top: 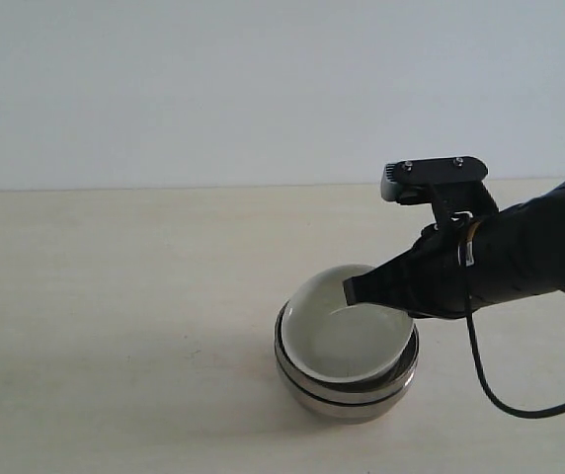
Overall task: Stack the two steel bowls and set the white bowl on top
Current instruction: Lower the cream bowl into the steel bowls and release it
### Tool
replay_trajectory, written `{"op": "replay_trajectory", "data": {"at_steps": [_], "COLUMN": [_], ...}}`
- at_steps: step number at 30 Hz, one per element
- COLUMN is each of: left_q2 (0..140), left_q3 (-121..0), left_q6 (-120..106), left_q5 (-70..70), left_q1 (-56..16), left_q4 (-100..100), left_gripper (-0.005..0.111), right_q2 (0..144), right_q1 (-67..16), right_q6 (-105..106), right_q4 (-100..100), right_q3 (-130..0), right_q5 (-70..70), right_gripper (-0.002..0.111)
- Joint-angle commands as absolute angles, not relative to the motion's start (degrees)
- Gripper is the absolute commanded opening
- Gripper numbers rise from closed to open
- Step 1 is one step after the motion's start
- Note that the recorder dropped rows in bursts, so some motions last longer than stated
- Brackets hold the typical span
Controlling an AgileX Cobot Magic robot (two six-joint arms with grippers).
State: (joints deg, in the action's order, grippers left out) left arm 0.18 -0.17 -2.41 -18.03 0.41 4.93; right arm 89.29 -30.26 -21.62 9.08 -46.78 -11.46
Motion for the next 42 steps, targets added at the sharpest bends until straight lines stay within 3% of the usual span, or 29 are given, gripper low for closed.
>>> {"op": "replay_trajectory", "data": {"at_steps": [1,7,9,11,14,20,26,42], "left_q2": [0.0,0.0,0.0,0.0,0.0,0.0,0.0,0.0], "left_q3": [0.0,0.0,0.0,0.0,0.0,0.0,0.0,0.0], "left_q6": [-2.14,-2.14,-2.14,-2.14,-2.14,-2.14,-2.14,-2.14], "left_q5": [-17.6,-17.6,-17.6,-17.6,-17.6,-17.6,-17.6,-17.6], "left_q1": [0.12,0.12,0.12,0.12,0.12,0.12,0.12,0.12], "left_q4": [4.93,4.93,4.93,4.93,4.93,4.93,4.93,4.93], "left_gripper": [0.004,0.004,0.004,0.004,0.004,0.004,0.004,0.004], "right_q2": [88.88,90.87,90.96,90.85,89.82,85.75,82.33,89.34], "right_q1": [-29.83,-29.83,-29.83,-29.83,-29.83,-29.83,-29.83,-29.83], "right_q6": [-21.86,-22.38,-22.47,-22.47,-22.47,-19.43,-19.3,-20.54], "right_q4": [9.12,9.12,9.12,9.12,9.12,9.12,9.12,9.12], "right_q3": [-46.64,-46.64,-46.64,-46.64,-47.02,-47.56,-46.85,-40.05], "right_q5": [-10.59,-10.24,-9.27,-8.38,-7.77,-8.88,-14.6,-3.32], "right_gripper": [0.004,0.051,0.057,0.054,0.041,0.0,0.0,0.0]}}
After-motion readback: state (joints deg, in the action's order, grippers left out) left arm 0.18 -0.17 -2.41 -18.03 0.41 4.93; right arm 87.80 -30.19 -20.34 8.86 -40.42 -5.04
